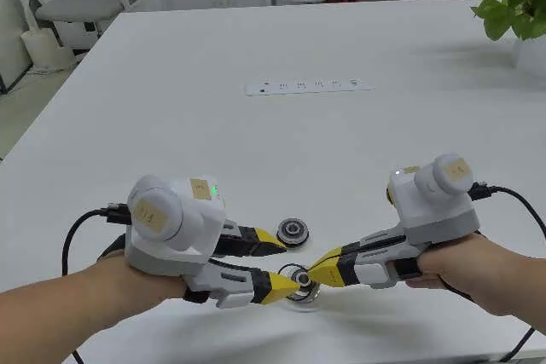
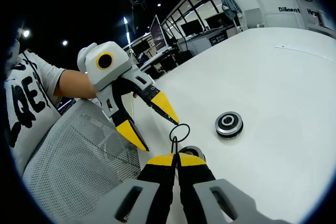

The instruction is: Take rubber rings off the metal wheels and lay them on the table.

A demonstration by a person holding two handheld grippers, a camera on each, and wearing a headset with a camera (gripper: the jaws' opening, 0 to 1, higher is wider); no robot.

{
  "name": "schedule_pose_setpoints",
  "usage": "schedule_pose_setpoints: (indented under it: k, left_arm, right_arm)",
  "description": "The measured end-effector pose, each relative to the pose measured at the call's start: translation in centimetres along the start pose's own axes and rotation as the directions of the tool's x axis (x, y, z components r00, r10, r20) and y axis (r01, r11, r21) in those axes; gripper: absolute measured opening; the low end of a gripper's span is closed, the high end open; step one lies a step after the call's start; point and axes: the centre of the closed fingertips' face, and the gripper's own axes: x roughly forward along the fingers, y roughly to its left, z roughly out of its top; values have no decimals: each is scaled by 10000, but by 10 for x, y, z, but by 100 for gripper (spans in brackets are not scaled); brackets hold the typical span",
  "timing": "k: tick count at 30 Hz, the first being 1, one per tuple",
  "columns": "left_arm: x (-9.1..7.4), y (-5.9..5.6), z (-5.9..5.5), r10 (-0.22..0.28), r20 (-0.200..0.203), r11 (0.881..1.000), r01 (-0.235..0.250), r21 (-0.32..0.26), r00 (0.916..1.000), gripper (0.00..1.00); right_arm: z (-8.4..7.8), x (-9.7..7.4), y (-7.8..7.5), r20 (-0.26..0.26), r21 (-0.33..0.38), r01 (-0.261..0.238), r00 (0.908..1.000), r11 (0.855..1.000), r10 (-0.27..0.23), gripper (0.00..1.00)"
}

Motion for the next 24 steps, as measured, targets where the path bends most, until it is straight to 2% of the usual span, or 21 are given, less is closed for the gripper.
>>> schedule_pose_setpoints:
  k: [10,15,24]
  left_arm:
    - [-16,0,2,143,215,9997,-139,-192,9997,38]
    - [-23,1,-2,259,191,9994,-254,-227,9995,42]
    - [-38,8,-8,567,272,9970,-551,-540,9980,46]
  right_arm:
    - [9,-1,3,131,119,-106,9999,9999,105,0]
    - [13,-2,5,151,104,-112,9998,9999,110,0]
    - [32,4,14,331,2,-259,9991,9997,259,0]
